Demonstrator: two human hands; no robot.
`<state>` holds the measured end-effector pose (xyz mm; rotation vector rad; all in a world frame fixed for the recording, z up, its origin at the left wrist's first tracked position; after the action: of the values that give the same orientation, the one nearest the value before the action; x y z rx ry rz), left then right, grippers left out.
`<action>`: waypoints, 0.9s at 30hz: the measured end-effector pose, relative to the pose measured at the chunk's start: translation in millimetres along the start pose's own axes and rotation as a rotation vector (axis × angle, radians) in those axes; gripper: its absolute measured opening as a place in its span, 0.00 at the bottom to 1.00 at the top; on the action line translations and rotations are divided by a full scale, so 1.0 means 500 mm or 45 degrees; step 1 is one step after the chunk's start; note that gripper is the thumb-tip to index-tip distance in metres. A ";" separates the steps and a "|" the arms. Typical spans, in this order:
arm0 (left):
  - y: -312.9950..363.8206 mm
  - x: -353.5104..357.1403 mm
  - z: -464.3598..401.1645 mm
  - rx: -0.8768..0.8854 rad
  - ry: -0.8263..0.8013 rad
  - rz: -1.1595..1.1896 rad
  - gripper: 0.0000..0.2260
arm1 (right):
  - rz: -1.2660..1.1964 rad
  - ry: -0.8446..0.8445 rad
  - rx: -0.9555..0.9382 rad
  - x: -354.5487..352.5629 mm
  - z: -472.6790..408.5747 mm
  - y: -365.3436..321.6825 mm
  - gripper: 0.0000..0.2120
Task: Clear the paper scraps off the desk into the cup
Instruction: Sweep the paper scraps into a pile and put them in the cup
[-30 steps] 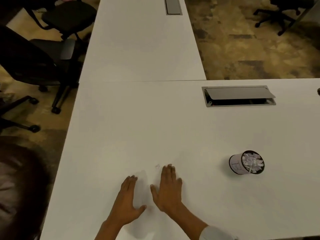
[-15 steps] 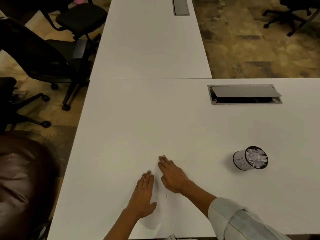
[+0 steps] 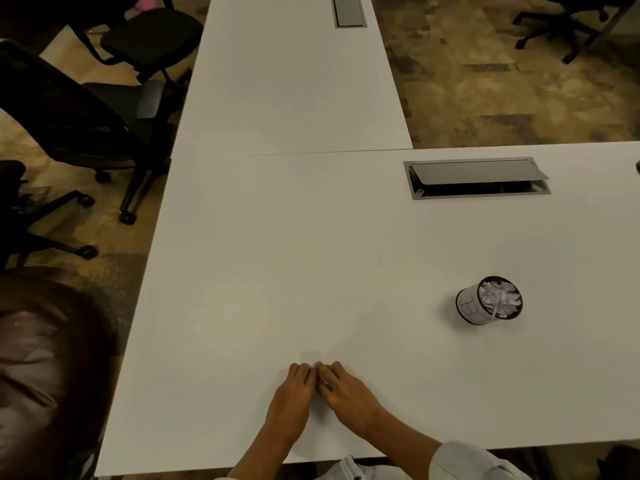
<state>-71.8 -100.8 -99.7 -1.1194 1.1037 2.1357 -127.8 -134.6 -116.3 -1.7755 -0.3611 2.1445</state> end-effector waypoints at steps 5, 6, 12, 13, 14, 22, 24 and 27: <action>-0.006 0.014 -0.006 0.019 -0.057 -0.233 0.15 | 0.034 -0.052 0.074 -0.017 0.018 0.037 0.13; -0.004 0.010 -0.013 0.027 -0.026 -0.259 0.16 | 0.036 -0.040 0.112 -0.024 0.016 0.039 0.12; -0.003 -0.021 -0.025 -0.099 0.074 -0.209 0.16 | -0.808 0.493 0.706 -0.118 0.075 0.148 0.09; -0.008 -0.026 -0.027 -0.163 0.095 -0.145 0.14 | -0.952 0.674 0.823 -0.150 0.111 0.183 0.08; -0.014 -0.028 -0.031 -0.235 0.119 -0.099 0.12 | -1.047 0.809 0.931 -0.180 0.150 0.216 0.07; 0.157 -0.100 -0.172 -0.128 0.258 0.398 0.09 | -0.829 1.228 1.276 -0.447 0.410 0.461 0.05; 0.248 -0.122 -0.219 -0.036 0.273 0.523 0.07 | -0.741 1.235 1.309 -0.483 0.438 0.499 0.05; 0.378 -0.146 -0.274 0.093 0.272 0.682 0.06 | -0.687 1.121 1.300 -0.504 0.438 0.545 0.08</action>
<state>-105.2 -323.3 -3.5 -1.1299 1.7259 2.3742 -325.6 -482.7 42.9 -1.4994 0.3857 0.7496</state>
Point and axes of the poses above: each hand's wrist, its own z-axis away from the middle knuckle, its own x-axis out of the palm, y = z × x, the point moved 10 cm from there along -z, towards the middle knuckle, and after that the axes turned 5 degrees about -z, right-handed, at the moved point
